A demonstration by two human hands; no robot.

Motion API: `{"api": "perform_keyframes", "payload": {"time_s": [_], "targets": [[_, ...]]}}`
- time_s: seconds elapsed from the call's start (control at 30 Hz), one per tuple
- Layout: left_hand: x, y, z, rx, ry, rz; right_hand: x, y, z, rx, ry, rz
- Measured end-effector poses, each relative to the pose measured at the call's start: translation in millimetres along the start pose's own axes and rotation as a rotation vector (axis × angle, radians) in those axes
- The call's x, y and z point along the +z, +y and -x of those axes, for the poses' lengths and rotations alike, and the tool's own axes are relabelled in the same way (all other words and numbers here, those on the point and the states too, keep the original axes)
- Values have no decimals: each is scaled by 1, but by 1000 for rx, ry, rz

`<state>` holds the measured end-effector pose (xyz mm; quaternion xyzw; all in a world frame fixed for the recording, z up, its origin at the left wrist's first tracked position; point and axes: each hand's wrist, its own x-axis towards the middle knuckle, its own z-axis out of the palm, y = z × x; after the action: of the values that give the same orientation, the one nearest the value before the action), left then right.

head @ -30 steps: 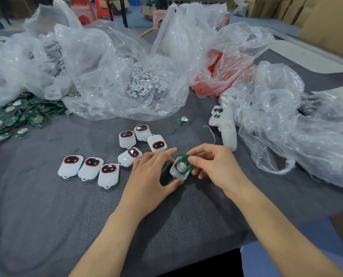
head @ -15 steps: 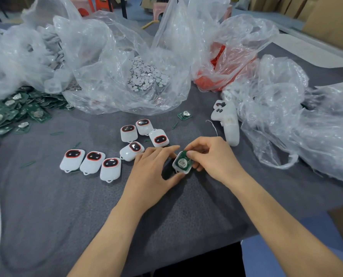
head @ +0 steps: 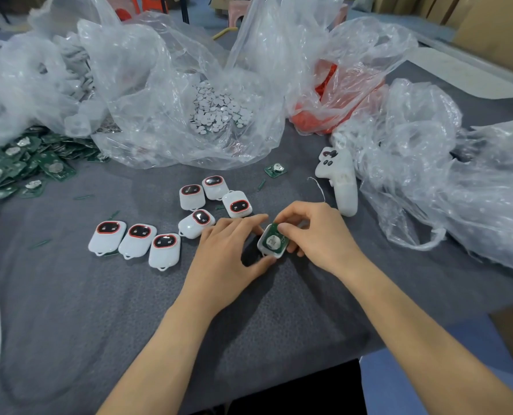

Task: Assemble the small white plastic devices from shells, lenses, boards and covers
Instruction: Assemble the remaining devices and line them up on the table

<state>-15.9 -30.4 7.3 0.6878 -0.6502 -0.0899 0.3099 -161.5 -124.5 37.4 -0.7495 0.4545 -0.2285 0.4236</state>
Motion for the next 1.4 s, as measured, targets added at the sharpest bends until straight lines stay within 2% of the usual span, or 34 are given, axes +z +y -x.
{"api": "perform_keyframes", "payload": {"time_s": [0.47, 0.7, 1.03, 1.4], "targets": [[0, -1, 0, -5, 5, 11, 8, 2, 3, -47, 105, 84], [0, 0, 0, 1, 17, 19, 14, 2, 6, -144, 176, 156], [0, 3, 0, 9, 29, 9, 12, 3, 0, -82, 174, 149], [-2, 3, 0, 13, 31, -3, 15, 2, -2, -131, 159, 277]]}}
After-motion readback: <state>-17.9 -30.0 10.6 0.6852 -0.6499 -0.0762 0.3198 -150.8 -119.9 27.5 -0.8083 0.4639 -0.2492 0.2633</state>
